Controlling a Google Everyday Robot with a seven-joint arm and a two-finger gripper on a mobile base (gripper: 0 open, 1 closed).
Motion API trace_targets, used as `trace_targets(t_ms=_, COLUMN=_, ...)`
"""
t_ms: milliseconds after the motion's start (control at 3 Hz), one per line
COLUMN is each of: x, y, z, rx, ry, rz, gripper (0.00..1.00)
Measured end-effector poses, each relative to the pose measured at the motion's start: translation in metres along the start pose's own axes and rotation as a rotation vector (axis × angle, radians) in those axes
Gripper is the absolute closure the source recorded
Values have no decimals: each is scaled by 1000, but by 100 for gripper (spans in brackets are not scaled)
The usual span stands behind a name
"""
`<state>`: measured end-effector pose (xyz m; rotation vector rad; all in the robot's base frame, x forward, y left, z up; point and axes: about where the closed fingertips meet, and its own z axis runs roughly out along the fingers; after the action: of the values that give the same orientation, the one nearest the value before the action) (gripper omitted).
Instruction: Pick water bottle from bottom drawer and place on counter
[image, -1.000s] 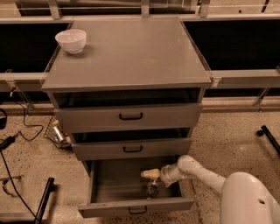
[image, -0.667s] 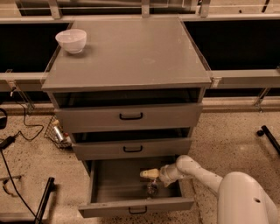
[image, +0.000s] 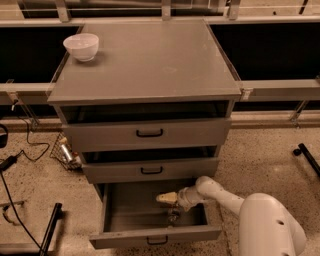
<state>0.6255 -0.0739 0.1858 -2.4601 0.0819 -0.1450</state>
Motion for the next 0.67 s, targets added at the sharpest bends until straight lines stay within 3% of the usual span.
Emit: trace_targets(t_ms=667, x=5, y=3, z=12, rx=-54, ry=19, rz=-9, gripper=0)
